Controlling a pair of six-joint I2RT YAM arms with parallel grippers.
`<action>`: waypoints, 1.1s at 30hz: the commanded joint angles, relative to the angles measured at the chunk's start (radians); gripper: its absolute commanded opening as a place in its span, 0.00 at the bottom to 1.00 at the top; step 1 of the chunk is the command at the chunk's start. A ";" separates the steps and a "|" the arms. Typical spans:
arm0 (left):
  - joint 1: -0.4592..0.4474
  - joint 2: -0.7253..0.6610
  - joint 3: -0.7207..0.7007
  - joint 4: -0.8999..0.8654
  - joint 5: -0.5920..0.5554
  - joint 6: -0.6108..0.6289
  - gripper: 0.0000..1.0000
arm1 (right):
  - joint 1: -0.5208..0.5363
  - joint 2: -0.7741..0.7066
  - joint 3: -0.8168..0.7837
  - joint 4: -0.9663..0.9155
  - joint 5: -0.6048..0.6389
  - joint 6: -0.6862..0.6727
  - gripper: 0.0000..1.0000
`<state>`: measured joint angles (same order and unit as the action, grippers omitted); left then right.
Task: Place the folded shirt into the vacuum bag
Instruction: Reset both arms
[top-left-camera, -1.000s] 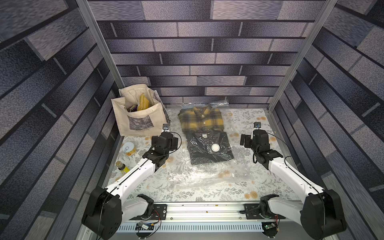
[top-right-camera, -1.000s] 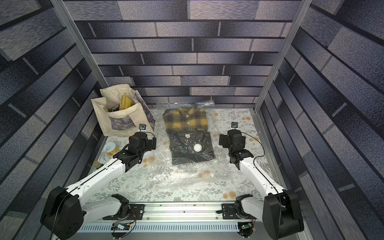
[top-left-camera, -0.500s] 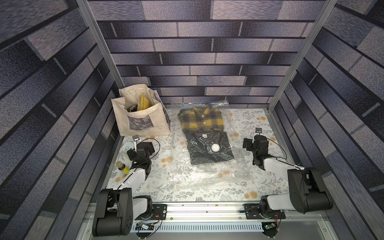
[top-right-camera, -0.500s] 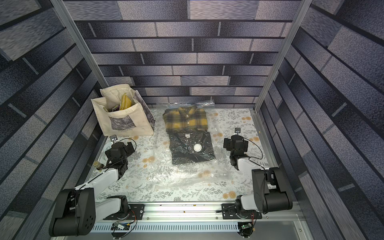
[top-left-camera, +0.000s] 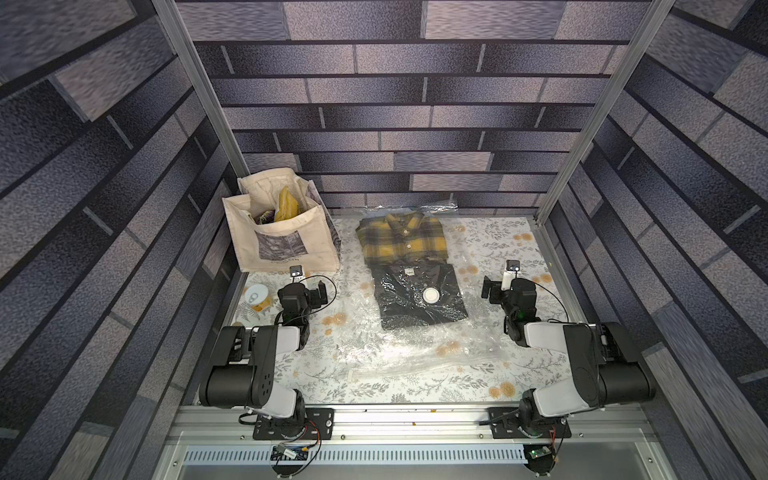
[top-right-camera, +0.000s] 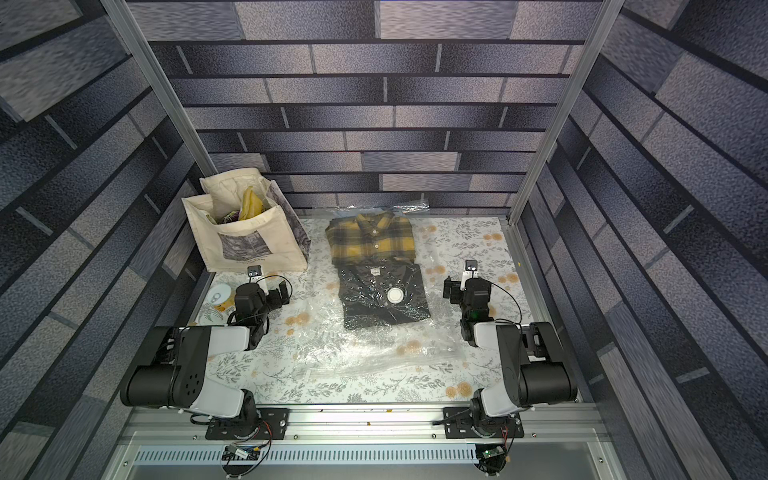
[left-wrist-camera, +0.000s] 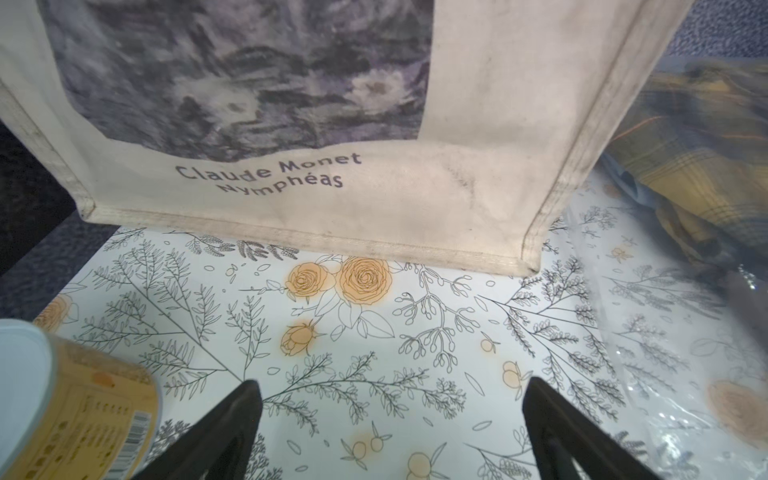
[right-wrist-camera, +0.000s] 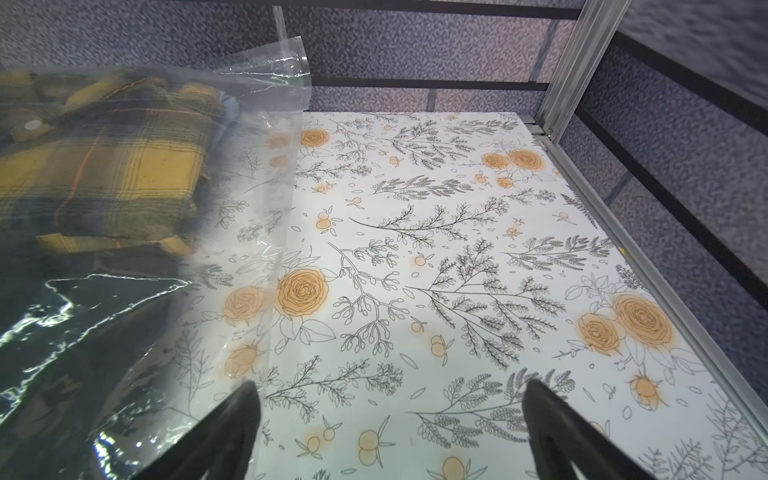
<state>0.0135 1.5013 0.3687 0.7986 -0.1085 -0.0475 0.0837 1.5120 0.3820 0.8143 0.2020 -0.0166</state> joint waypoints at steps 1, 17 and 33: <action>0.024 0.054 0.039 0.062 0.000 0.003 1.00 | -0.006 0.017 -0.025 0.097 0.020 0.017 1.00; 0.042 0.040 0.049 0.021 -0.008 -0.026 1.00 | -0.006 0.017 -0.024 0.094 0.022 0.017 1.00; 0.042 0.040 0.049 0.019 -0.009 -0.024 1.00 | -0.006 0.016 -0.026 0.095 0.020 0.016 1.00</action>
<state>0.0597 1.5406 0.3958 0.8074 -0.1116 -0.0593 0.0826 1.5238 0.3622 0.8803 0.2115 -0.0090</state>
